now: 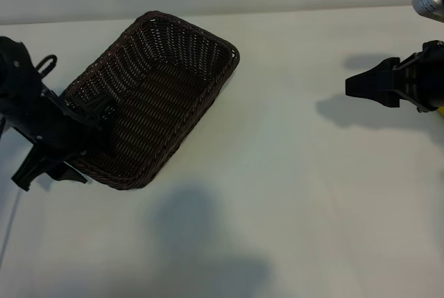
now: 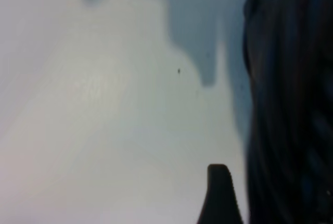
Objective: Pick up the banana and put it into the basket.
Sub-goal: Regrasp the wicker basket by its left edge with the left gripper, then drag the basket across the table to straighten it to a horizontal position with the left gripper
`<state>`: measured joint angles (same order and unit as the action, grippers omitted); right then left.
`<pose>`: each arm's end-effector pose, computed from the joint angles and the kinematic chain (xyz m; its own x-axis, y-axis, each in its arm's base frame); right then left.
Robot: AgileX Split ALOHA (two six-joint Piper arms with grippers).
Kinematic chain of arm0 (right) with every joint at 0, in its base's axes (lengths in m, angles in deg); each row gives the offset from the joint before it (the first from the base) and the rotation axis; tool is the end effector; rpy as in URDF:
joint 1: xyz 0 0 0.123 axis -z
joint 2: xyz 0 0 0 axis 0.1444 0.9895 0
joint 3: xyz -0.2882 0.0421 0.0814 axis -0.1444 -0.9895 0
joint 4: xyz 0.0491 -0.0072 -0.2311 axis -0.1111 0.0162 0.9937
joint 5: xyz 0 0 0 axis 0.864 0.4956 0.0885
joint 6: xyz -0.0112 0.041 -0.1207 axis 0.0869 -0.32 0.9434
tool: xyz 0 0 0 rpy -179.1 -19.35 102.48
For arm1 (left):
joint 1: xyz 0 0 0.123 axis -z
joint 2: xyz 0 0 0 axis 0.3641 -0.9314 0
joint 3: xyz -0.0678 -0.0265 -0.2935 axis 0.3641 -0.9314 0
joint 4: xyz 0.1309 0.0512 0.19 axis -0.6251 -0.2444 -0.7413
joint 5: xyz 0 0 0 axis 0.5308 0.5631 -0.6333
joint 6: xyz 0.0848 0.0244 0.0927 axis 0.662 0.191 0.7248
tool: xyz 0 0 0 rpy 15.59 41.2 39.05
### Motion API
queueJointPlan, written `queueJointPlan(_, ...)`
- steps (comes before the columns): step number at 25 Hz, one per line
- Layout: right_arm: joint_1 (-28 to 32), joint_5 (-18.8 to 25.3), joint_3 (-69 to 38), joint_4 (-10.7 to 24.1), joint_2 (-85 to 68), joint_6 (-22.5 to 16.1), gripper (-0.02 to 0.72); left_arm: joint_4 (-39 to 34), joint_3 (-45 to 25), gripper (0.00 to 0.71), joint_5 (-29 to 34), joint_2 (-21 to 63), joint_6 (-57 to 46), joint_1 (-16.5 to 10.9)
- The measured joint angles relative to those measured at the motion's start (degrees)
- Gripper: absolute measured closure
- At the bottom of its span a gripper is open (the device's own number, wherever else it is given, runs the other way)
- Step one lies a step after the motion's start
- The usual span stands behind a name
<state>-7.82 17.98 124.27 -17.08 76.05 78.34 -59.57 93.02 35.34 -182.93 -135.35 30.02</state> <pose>0.2767 0.0756 0.2279 -0.8099 0.0483 -0.5846 -0.3232 0.7949 0.5134 0.2926 -0.0603 0.1467 -0.6325 -0.7742 0.0237 -0.7618 0.6163 -0.1996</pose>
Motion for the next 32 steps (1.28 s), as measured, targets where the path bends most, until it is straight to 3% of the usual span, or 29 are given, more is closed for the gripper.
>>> queueJointPlan(5,0.00,0.00,0.00,0.00,0.00,0.00,0.115,-0.10,0.00,0.203,-0.65,-1.96,-0.79,0.00)
queueJointPlan(11,0.00,0.00,0.00,0.00,0.00,0.00,0.115,0.52,0.00,0.464,-1.10,-1.89,-1.62,0.00)
queueJointPlan(16,0.00,0.00,0.00,0.00,0.00,0.00,0.115,0.91,0.00,0.471,-1.39,-1.07,-1.33,0.00)
queueJointPlan(19,0.00,0.00,0.00,0.00,0.00,0.00,0.115,0.91,0.00,0.539,-1.98,0.74,0.26,0.00)
queueJointPlan(23,0.00,0.00,0.00,0.00,0.00,0.00,0.115,0.66,1.86,0.550,-1.06,2.13,6.54,0.00)
queueJointPlan(32,0.00,0.00,0.00,0.00,0.00,0.00,0.115,-0.71,15.06,0.553,9.89,-0.06,26.06,0.00)
